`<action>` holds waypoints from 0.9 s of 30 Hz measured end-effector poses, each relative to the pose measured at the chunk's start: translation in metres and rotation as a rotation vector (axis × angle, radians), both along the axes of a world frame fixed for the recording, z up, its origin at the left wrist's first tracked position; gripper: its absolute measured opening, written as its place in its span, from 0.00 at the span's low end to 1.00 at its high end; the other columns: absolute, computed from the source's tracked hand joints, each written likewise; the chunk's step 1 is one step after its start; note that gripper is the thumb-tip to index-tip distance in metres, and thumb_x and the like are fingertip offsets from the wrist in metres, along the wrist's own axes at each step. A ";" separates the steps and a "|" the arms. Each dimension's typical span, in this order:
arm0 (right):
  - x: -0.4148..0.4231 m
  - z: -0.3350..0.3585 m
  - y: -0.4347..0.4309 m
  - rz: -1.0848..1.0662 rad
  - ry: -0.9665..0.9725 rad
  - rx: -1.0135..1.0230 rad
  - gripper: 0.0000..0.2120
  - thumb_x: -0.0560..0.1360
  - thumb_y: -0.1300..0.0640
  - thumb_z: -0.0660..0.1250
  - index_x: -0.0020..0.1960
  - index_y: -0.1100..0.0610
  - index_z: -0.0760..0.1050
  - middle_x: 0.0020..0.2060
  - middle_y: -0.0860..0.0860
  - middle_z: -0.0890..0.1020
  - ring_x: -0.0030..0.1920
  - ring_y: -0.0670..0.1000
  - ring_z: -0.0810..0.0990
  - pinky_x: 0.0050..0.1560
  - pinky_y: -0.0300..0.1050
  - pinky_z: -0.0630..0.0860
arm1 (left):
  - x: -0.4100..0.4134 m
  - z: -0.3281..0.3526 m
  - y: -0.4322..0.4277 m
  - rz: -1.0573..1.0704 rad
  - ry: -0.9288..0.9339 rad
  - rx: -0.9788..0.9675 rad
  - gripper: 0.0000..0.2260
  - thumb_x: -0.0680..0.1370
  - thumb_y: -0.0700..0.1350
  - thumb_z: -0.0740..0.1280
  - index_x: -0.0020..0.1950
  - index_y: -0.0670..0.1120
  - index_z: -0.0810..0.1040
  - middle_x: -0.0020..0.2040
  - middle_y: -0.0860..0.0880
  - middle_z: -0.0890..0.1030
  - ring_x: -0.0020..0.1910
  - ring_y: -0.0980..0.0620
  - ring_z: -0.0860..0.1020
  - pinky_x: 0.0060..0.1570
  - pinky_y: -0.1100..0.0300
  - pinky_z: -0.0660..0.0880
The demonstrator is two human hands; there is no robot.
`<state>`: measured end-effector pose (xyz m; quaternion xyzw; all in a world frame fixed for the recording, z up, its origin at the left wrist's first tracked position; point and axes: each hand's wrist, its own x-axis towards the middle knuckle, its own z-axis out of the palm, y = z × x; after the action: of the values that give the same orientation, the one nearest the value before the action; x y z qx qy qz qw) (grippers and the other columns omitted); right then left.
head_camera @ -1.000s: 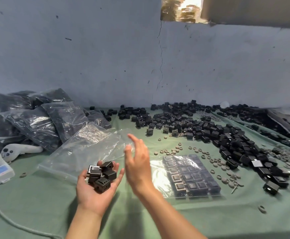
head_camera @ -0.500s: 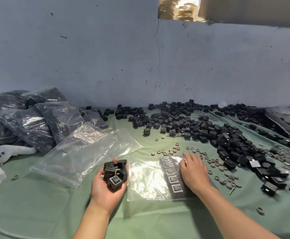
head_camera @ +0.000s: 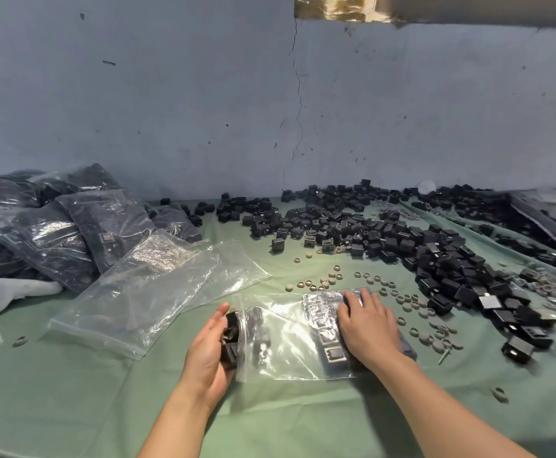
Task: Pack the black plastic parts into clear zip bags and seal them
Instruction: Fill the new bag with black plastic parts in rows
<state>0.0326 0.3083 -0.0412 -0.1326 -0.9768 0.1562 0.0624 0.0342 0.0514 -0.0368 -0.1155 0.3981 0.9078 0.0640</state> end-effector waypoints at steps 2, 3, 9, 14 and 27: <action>-0.001 -0.001 0.000 0.004 -0.006 0.001 0.26 0.85 0.44 0.44 0.82 0.48 0.52 0.82 0.53 0.52 0.81 0.54 0.47 0.79 0.56 0.47 | 0.001 -0.002 0.005 0.039 0.045 -0.099 0.12 0.83 0.35 0.59 0.62 0.45 0.77 0.39 0.44 0.85 0.31 0.51 0.83 0.28 0.53 0.82; -0.001 -0.001 0.000 0.006 -0.010 0.002 0.26 0.85 0.44 0.44 0.82 0.48 0.52 0.82 0.53 0.52 0.81 0.54 0.47 0.79 0.56 0.47 | 0.002 -0.002 0.007 0.041 0.064 -0.145 0.13 0.82 0.35 0.60 0.63 0.45 0.77 0.39 0.45 0.85 0.32 0.52 0.83 0.31 0.52 0.83; 0.000 -0.002 0.002 0.009 -0.007 -0.002 0.26 0.85 0.43 0.44 0.81 0.48 0.52 0.82 0.53 0.52 0.81 0.54 0.47 0.79 0.56 0.46 | -0.001 -0.002 0.014 0.059 0.162 -0.493 0.14 0.80 0.37 0.66 0.66 0.40 0.75 0.57 0.40 0.82 0.52 0.45 0.81 0.62 0.44 0.75; 0.000 -0.002 0.001 0.011 -0.015 -0.013 0.27 0.84 0.42 0.44 0.82 0.47 0.51 0.82 0.53 0.51 0.81 0.54 0.46 0.79 0.55 0.46 | -0.004 -0.003 0.014 0.099 0.291 -0.767 0.08 0.79 0.45 0.68 0.57 0.45 0.77 0.52 0.48 0.82 0.50 0.54 0.80 0.53 0.62 0.76; -0.036 0.039 0.006 0.027 0.049 -0.088 0.21 0.82 0.50 0.53 0.74 0.49 0.69 0.67 0.50 0.77 0.68 0.52 0.73 0.72 0.56 0.66 | -0.032 -0.007 -0.010 -0.337 0.750 -1.485 0.12 0.79 0.62 0.55 0.59 0.66 0.74 0.68 0.65 0.66 0.68 0.66 0.64 0.68 0.62 0.62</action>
<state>-0.0036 0.3140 -0.0017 -0.1179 -0.9688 0.2032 0.0784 0.0021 0.0416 -0.0440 0.2420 0.8976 0.3673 -0.0303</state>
